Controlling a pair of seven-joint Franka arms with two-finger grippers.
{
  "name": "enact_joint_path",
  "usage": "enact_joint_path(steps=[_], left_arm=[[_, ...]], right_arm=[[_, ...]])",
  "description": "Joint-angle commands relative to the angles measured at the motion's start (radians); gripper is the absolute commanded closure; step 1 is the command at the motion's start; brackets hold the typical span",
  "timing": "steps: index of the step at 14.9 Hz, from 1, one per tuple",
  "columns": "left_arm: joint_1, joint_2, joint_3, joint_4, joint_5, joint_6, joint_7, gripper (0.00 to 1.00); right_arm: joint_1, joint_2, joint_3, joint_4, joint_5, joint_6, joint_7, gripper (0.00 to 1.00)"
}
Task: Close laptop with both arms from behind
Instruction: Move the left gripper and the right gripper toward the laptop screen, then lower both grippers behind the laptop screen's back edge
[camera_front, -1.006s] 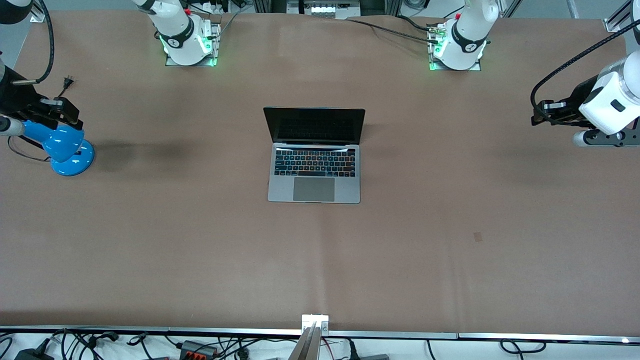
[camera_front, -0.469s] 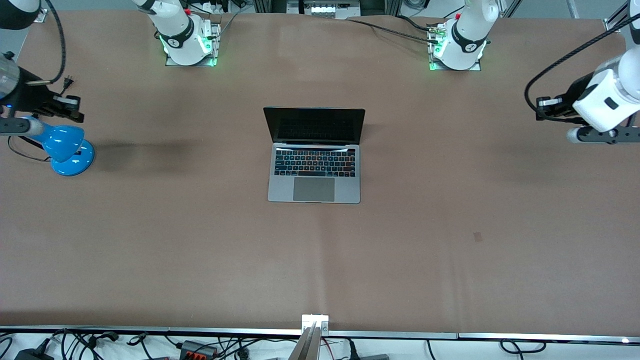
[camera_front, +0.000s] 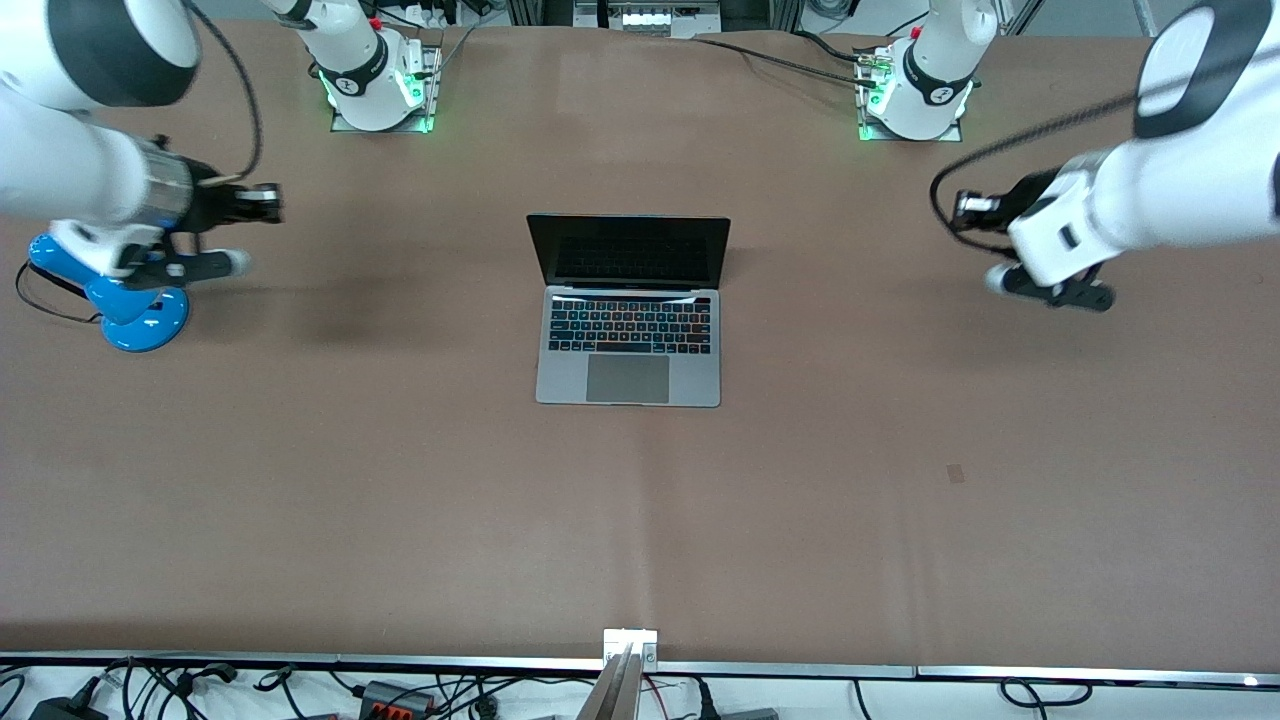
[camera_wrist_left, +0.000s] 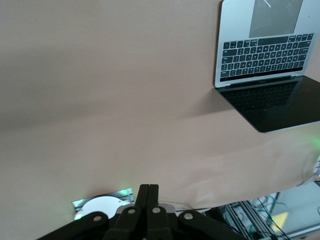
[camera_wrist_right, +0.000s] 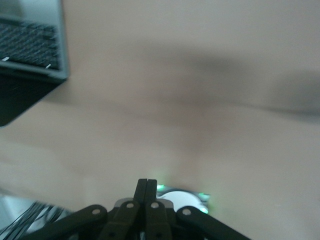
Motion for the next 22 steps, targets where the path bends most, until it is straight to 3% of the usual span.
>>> enact_joint_path(steps=[1,5,8,11,17,22], left_arm=[[0.007,-0.009,-0.068,-0.097,-0.031,0.09,-0.013,1.0],[0.01,-0.076,-0.177,-0.343,-0.129,0.311,-0.017,1.0],[0.01,-0.087,-0.272,-0.423,-0.152,0.389,-0.029,0.99],[0.01,-0.147,-0.332,-0.571,-0.243,0.52,-0.033,0.99],[0.011,-0.152,-0.476,-0.65,-0.276,0.617,-0.049,0.99],[-0.001,-0.1,-0.548,-0.659,-0.278,0.736,-0.12,0.99]], right_arm=[[0.05,-0.016,-0.003,-0.105,0.12,0.038,0.01,1.0],[0.171,-0.007,-0.003,-0.19,0.243,0.109,0.013,1.0],[0.27,0.037,-0.003,-0.193,0.262,0.137,0.027,1.0],[0.386,0.053,-0.003,-0.221,0.29,0.213,0.118,1.0],[0.523,0.08,-0.003,-0.241,0.29,0.327,0.264,1.0],[0.541,0.117,-0.003,-0.233,0.288,0.414,0.294,1.0]])
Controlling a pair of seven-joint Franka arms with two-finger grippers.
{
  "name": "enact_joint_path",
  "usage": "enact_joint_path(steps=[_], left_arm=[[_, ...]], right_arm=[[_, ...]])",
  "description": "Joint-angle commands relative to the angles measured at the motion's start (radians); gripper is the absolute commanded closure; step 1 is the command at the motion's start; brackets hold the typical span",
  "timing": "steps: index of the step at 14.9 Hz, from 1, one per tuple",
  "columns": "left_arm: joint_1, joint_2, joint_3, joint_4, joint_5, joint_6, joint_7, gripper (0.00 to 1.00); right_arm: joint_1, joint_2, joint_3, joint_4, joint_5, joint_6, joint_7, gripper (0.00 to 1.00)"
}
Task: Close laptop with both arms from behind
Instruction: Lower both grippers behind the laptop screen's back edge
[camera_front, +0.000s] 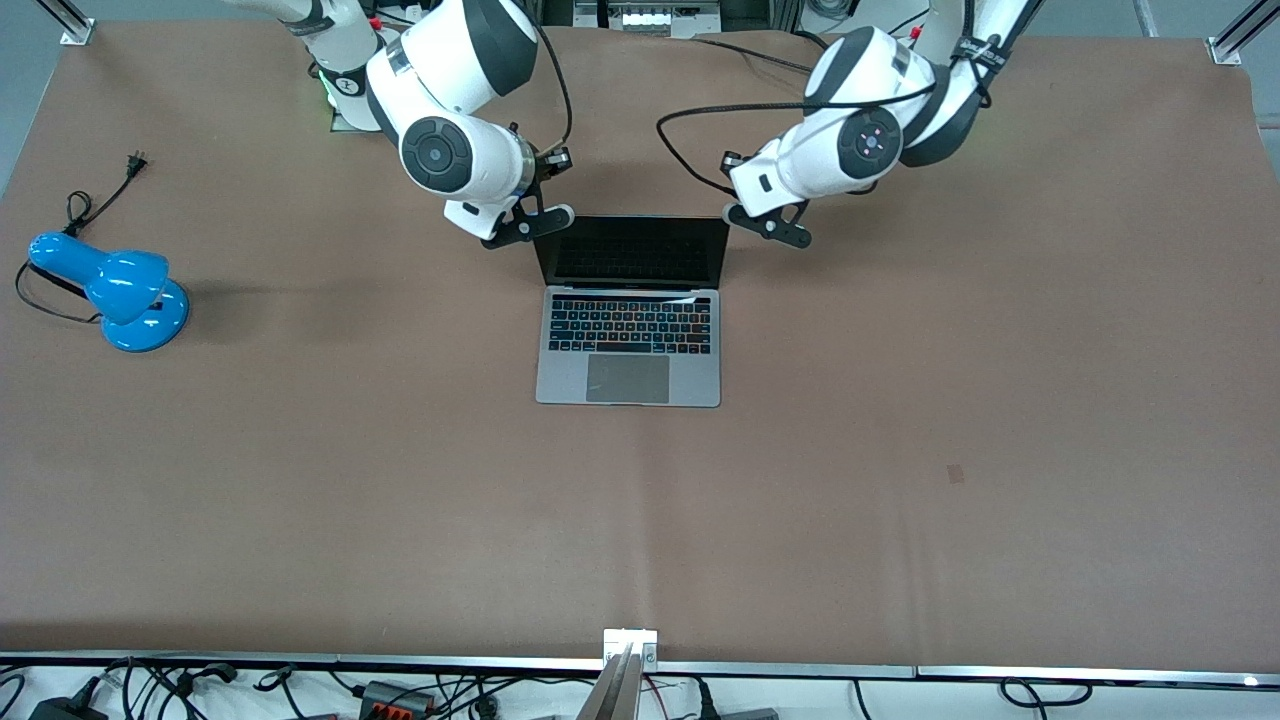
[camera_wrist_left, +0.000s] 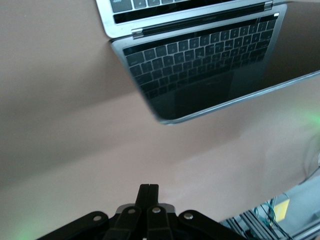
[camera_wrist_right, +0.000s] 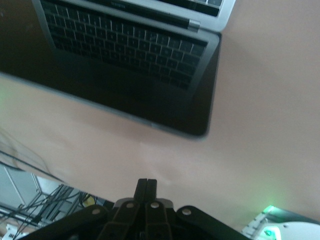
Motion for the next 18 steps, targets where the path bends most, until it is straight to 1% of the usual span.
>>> enact_joint_path(steps=[1,3,7,11,14,16,18], left_arm=[[0.003,0.017,-0.035,-0.019,-0.028,0.072,-0.016,0.99],[0.003,0.049,-0.046,-0.015,-0.028,0.113,-0.017,1.0],[0.006,0.129,-0.04,0.025,-0.025,0.218,-0.017,1.0],[0.018,0.189,-0.031,0.091,-0.017,0.226,-0.016,1.0],[0.017,0.224,-0.002,0.134,-0.014,0.227,-0.016,1.0],[0.017,0.247,0.004,0.158,-0.013,0.227,-0.014,1.0],[0.017,0.252,0.02,0.166,0.027,0.227,-0.016,1.0]], right_arm=[[0.008,0.007,-0.011,-0.003,0.016,0.042,0.016,1.0],[0.007,0.013,-0.011,-0.002,0.016,0.059,0.016,1.0],[0.002,0.04,-0.014,0.029,0.015,0.059,0.015,1.0],[-0.005,0.063,-0.017,0.083,0.013,0.08,0.016,1.0],[-0.018,0.067,-0.022,0.087,-0.002,0.12,0.015,1.0],[-0.03,0.069,-0.024,0.087,-0.008,0.148,0.013,1.0],[-0.045,0.07,-0.025,0.087,-0.016,0.174,0.012,1.0]])
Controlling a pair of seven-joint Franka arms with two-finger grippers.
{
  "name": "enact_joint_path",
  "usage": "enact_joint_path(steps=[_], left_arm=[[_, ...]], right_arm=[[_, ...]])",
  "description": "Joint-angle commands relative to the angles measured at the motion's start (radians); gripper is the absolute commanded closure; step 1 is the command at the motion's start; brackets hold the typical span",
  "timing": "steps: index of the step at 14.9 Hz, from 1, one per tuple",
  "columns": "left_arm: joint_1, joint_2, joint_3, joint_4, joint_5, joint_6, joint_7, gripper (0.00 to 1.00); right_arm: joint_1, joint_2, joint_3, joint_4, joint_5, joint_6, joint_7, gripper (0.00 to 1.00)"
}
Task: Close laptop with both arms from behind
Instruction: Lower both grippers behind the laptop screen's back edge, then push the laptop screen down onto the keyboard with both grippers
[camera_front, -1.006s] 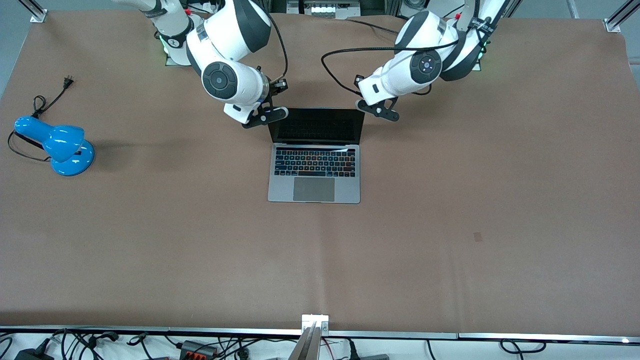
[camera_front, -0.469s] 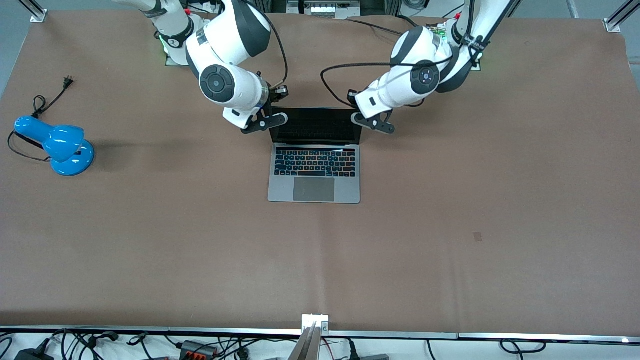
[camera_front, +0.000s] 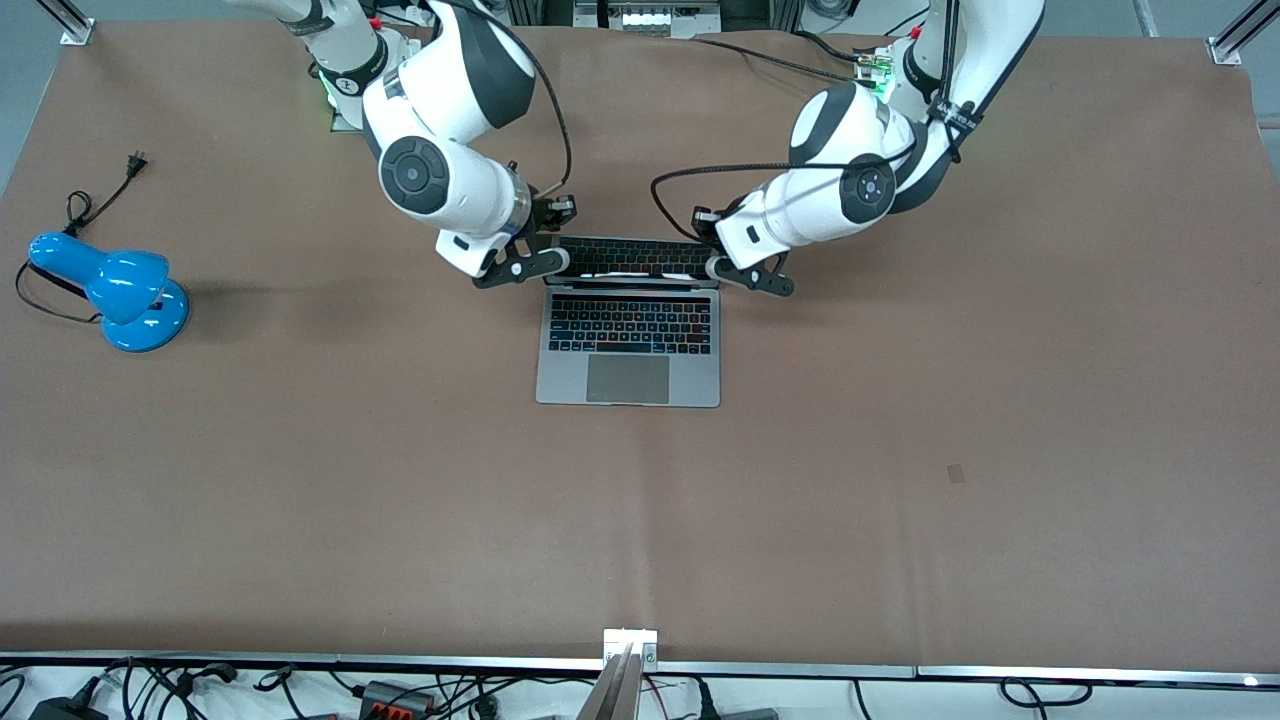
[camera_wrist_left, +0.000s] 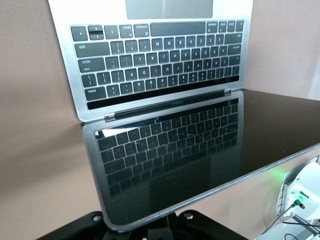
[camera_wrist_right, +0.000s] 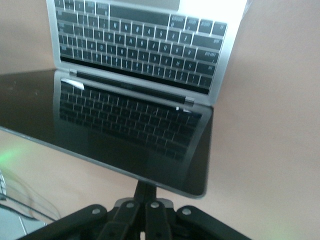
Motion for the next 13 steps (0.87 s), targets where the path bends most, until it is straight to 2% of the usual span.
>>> enact_joint_path(steps=[1,5,13], left_arm=[[0.0,0.043,0.02,0.044,0.04,-0.001,-0.001,1.0],[-0.005,0.102,0.05,0.09,0.09,0.001,-0.001,1.0],[-0.017,0.249,0.086,0.201,0.203,0.056,-0.056,1.0]], right_arm=[[-0.019,0.024,0.007,0.02,-0.031,0.037,0.013,1.0],[-0.02,0.105,0.006,0.093,-0.057,0.065,0.032,1.0],[-0.025,0.249,-0.002,0.278,-0.204,0.068,0.102,1.0]])
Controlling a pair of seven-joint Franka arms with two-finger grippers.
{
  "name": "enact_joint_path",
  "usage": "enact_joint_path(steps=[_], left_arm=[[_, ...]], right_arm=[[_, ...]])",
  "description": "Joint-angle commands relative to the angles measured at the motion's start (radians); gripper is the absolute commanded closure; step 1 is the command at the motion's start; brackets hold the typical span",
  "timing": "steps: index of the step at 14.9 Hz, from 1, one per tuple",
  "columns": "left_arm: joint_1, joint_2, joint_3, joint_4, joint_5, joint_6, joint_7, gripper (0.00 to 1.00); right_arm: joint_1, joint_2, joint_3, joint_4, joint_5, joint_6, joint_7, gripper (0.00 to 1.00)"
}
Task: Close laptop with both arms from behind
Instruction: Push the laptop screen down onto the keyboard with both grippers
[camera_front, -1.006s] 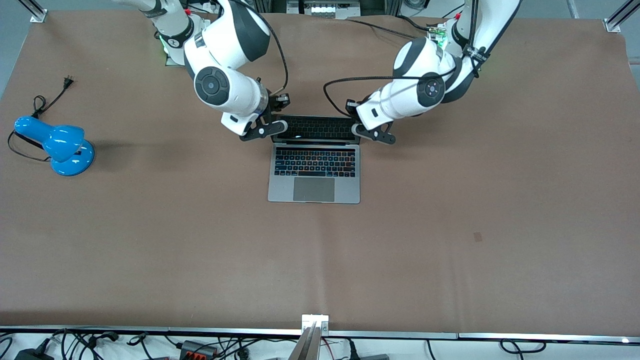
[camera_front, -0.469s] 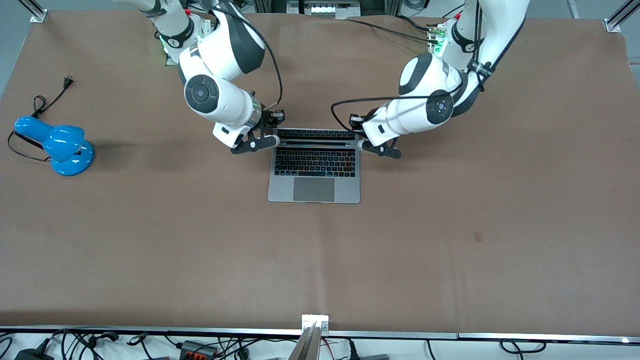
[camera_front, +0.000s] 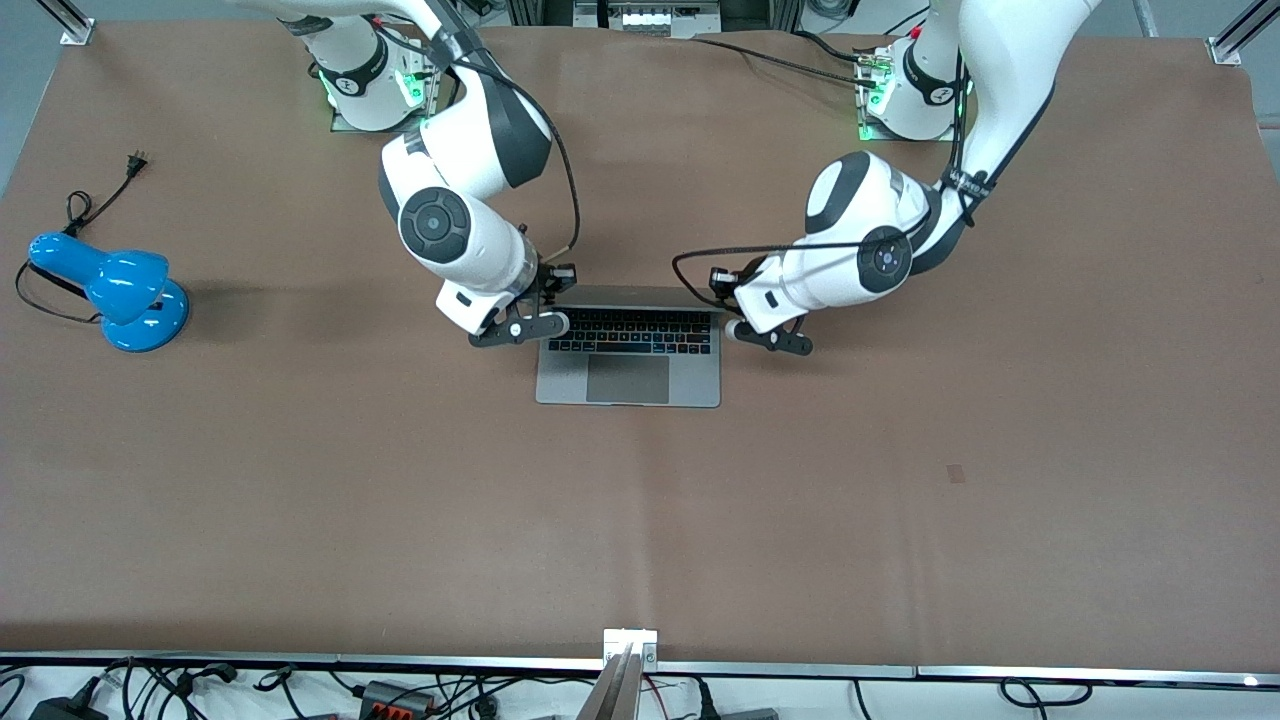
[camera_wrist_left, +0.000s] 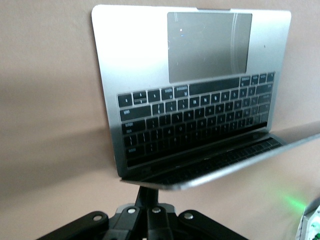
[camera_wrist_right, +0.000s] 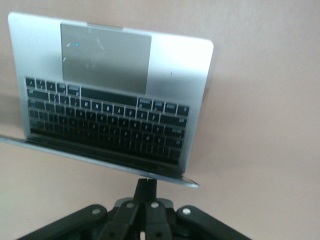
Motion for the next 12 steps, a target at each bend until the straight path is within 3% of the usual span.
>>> enact_joint_path(steps=[1,7,12], left_arm=[[-0.017,0.067,0.006,0.063,0.041,0.022,-0.037,1.0],[-0.037,0.161,0.008,0.111,0.098,0.082,-0.039,1.0],[-0.121,0.209,0.097,0.149,0.16,0.085,-0.043,1.0]], right_arm=[[-0.006,0.063,-0.004,0.078,-0.036,-0.004,0.027,1.0],[-0.005,0.146,-0.014,0.081,-0.041,0.1,0.025,1.0],[-0.003,0.208,-0.029,0.083,-0.042,0.168,0.025,1.0]])
